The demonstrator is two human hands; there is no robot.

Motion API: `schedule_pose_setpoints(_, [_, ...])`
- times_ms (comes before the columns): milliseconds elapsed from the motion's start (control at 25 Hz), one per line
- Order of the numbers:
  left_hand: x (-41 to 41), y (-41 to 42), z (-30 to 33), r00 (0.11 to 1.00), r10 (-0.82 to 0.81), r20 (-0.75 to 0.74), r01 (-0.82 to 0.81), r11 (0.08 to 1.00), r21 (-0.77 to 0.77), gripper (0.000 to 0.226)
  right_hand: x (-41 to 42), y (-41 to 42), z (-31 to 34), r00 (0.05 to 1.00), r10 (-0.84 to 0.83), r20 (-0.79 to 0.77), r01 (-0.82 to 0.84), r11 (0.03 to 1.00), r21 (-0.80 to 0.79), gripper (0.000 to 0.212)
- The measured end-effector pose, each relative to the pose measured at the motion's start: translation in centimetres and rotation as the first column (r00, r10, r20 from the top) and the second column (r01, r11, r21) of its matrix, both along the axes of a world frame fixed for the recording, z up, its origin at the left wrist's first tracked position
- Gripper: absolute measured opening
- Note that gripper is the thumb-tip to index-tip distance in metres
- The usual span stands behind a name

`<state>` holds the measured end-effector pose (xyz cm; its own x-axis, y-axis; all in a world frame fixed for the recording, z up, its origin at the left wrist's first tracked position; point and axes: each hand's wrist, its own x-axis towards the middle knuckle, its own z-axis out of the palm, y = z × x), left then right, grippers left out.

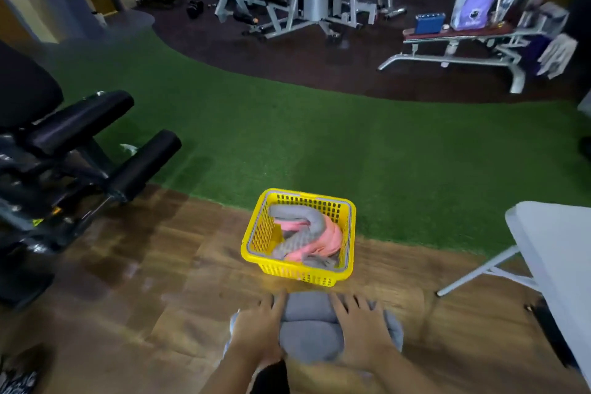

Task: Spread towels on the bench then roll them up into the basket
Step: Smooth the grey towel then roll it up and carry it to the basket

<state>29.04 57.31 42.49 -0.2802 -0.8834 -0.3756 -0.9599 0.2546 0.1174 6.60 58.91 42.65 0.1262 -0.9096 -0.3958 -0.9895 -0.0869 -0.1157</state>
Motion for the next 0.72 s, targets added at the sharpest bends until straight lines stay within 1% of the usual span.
schedule_pose_setpoints(120, [1.3,-7.9,-1.6,0.997,-0.073,-0.026,0.073,0.997,0.012,0.108,1.9,-6.3,-2.2,0.996,-0.077,0.034,0.076,0.997,0.019,0.122])
schedule_pose_setpoints(200, [2.5,-12.8,-3.0,0.994,-0.092,-0.054,0.097,0.990,0.099,0.111,3.1,-10.6,-3.3,0.990,-0.139,0.030,0.137,0.988,0.072,0.118])
schedule_pose_setpoints(320, [3.5,-17.5,-4.4,0.990,-0.120,-0.072,0.129,0.981,0.145,0.114,4.6,-14.4,-4.9,0.987,-0.159,0.021,0.157,0.985,0.064,0.116])
schedule_pose_setpoints(400, [3.6,-20.6,-5.4,0.990,-0.117,-0.082,0.132,0.968,0.216,0.115,4.7,-16.8,-5.6,0.976,-0.212,0.051,0.203,0.969,0.137,0.115])
schedule_pose_setpoints(480, [3.3,-22.6,-6.6,0.988,-0.141,-0.070,0.153,0.962,0.224,0.112,4.8,-18.6,-6.7,0.977,-0.209,0.048,0.200,0.969,0.145,0.111])
schedule_pose_setpoints(560, [2.7,-24.9,-8.4,0.986,-0.139,-0.092,0.159,0.953,0.256,0.110,4.1,-21.3,-8.4,0.977,-0.194,0.087,0.181,0.973,0.142,0.108])
schedule_pose_setpoints(640, [2.0,-27.2,-11.0,0.984,-0.144,-0.101,0.164,0.961,0.221,0.114,3.5,-24.4,-11.2,0.987,-0.139,0.085,0.132,0.987,0.091,0.106])
schedule_pose_setpoints(720, [1.4,-30.8,-14.9,0.983,-0.169,-0.074,0.179,0.970,0.164,0.115,2.7,-28.1,-15.1,0.994,-0.089,0.063,0.087,0.996,0.033,0.108])
